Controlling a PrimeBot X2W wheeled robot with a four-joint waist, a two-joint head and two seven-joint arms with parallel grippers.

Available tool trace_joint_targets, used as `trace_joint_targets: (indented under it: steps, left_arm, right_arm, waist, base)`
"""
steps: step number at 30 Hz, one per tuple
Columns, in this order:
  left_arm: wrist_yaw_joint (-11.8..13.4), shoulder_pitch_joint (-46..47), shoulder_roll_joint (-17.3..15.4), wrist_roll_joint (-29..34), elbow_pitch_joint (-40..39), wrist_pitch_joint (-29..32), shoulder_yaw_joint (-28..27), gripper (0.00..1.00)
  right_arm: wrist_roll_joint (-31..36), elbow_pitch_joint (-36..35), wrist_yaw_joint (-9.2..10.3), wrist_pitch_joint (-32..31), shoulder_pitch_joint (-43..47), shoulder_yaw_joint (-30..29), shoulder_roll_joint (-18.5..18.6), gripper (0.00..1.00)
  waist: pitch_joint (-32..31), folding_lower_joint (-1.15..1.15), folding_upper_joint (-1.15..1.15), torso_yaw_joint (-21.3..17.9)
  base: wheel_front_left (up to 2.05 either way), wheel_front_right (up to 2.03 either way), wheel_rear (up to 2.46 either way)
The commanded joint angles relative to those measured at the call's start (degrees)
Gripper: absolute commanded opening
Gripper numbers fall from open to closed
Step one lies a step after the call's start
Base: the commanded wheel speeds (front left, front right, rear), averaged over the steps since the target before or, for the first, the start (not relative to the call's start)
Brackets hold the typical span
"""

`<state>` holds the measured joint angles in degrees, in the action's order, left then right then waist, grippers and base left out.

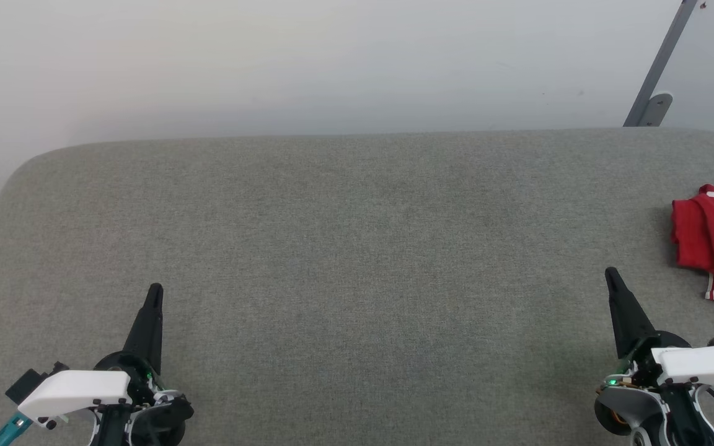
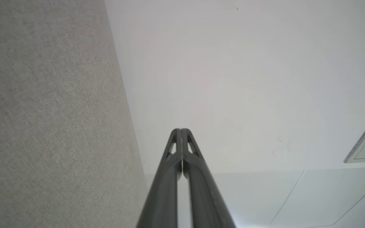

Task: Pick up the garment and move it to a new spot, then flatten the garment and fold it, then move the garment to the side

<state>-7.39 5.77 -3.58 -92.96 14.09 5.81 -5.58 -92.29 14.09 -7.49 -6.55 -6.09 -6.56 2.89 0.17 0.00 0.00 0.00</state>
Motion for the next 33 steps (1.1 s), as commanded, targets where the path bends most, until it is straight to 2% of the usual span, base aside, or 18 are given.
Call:
trace_joint_targets:
  steps: [1,33]
  left_arm:
    - [-0.18,0.82,0.13,-0.25,0.02,0.29,-0.17,0.00]
    - [-0.18,0.86,0.37,0.18,0.02,0.50,-0.52,0.00]
  right_arm:
    - [-0.21,-0.12,0.00,-0.19,-0.25,0.02,-0.10,0.00]
    - [-0.22,-0.12,0.00,-0.18,-0.24,0.04,-0.10,0.00]
  waist:
    - [0.00,0.00,0.00,0.00]
    - [0.00,0.00,0.00,0.00]
  base:
    - [0.00,0.00,0.00]
    - [0.00,0.00,0.00]
